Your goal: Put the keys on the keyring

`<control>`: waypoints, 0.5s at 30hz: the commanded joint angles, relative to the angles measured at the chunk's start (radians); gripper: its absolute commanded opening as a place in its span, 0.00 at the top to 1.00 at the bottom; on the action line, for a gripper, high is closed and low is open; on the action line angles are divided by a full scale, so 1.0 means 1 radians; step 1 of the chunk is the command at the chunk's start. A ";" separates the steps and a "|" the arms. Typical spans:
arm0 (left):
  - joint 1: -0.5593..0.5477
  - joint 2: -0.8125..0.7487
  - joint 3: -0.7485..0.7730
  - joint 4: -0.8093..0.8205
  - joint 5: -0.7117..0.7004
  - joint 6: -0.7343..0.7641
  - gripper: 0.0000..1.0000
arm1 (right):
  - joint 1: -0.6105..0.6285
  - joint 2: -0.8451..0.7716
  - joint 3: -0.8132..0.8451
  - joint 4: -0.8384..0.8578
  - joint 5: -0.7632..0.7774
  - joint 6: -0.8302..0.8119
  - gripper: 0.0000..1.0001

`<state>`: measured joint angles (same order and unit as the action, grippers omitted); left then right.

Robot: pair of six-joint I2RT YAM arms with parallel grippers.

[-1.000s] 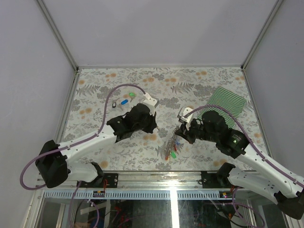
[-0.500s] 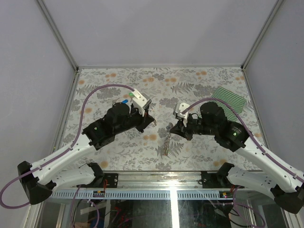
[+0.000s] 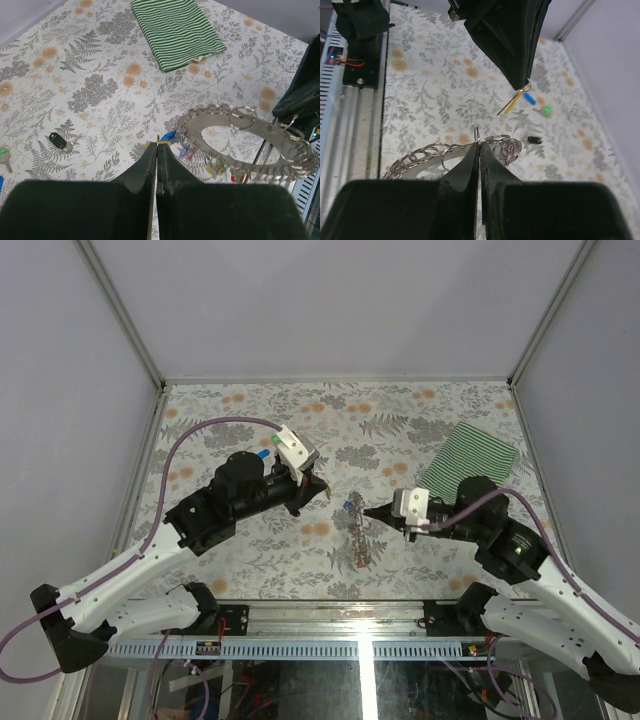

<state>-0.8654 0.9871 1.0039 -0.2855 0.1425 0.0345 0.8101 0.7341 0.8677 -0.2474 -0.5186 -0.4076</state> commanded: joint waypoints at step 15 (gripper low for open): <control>-0.007 -0.054 0.011 0.059 0.073 0.015 1.00 | 0.005 -0.126 -0.100 0.362 -0.084 -0.292 1.00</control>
<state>-0.8654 0.9413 1.0035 -0.2852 0.1768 0.0246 0.8101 0.6144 0.7246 -0.0502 -0.5739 -0.6987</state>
